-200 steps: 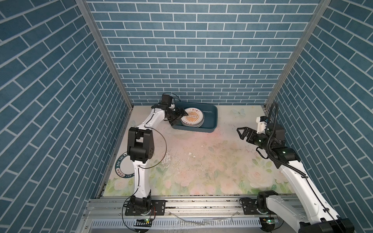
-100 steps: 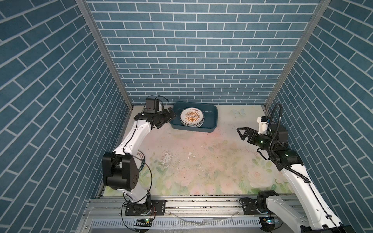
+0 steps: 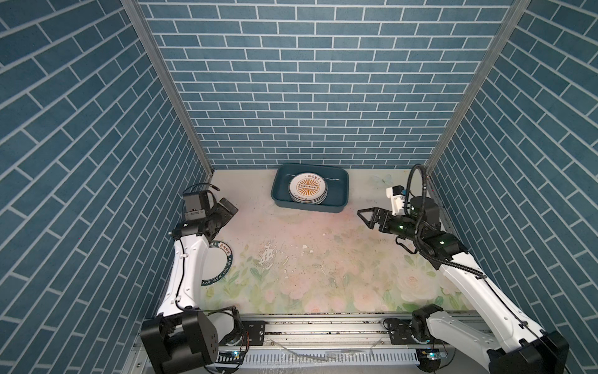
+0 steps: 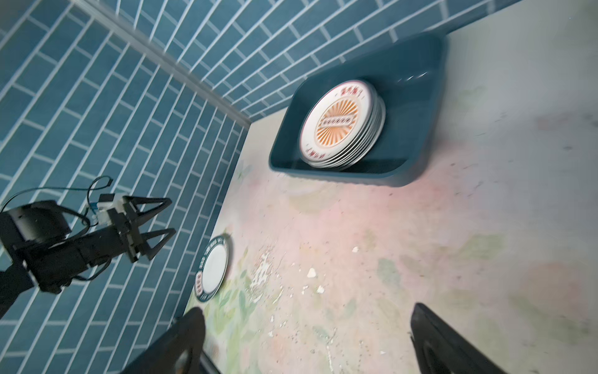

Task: Place the plates into the plastic bin on the countertop
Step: 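Withdraw the left gripper from the bin toward the green-rimmed plate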

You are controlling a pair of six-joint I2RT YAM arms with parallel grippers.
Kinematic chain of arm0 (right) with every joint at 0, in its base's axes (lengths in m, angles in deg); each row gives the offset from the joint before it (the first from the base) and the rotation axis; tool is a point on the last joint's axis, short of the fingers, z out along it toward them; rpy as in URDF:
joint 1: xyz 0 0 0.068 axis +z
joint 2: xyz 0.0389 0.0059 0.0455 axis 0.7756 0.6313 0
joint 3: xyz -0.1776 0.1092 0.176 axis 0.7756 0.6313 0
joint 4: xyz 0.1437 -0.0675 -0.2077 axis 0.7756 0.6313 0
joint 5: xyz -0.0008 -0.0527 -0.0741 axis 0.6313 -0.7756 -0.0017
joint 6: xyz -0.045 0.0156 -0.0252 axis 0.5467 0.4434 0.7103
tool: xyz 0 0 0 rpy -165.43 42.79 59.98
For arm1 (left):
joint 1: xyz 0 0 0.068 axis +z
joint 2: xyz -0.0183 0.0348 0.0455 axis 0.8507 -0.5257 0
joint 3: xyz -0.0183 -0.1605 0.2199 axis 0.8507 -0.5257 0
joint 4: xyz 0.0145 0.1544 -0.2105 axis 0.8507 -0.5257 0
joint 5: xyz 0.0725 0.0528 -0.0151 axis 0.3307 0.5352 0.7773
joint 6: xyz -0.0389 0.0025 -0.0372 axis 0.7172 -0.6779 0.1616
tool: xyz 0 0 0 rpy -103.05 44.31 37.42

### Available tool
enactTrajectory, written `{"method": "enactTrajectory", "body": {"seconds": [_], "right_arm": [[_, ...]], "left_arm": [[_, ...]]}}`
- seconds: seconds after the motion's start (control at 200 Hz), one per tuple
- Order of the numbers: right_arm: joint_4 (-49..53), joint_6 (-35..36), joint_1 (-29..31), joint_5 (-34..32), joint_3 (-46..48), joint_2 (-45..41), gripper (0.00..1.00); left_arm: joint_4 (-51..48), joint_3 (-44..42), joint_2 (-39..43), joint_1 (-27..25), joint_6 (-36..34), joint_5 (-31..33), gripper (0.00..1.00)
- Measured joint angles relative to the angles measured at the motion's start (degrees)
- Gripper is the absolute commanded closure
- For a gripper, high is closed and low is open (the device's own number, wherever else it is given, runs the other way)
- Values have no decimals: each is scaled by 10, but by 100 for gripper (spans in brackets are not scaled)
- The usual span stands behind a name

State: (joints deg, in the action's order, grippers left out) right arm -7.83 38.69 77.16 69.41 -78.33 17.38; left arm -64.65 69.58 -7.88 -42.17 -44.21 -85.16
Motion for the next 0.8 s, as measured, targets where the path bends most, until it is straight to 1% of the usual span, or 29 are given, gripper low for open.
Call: {"method": "enactTrajectory", "body": {"seconds": [0.09,0.24,0.34,0.435,0.535,0.605,0.8], "right_arm": [[-21,-5,47,1,-8,32,2],[-57,-22,109,0,-21,66,1],[-80,-26,146,-1,-43,86,2],[-96,-25,173,-2,-68,105,1],[-107,-25,186,-5,-76,115,1],[-107,-25,186,-9,-76,117,1],[-104,-25,186,-27,-76,116,2]], "left_arm": [[-28,-28,42,47,2,17,0],[-51,-78,100,116,13,40,0],[-60,-121,130,162,24,39,0],[-58,-162,148,211,37,18,1],[-57,-209,163,262,51,-14,0],[-61,-232,172,286,58,-28,0],[-56,-268,194,323,72,-55,0]]}}
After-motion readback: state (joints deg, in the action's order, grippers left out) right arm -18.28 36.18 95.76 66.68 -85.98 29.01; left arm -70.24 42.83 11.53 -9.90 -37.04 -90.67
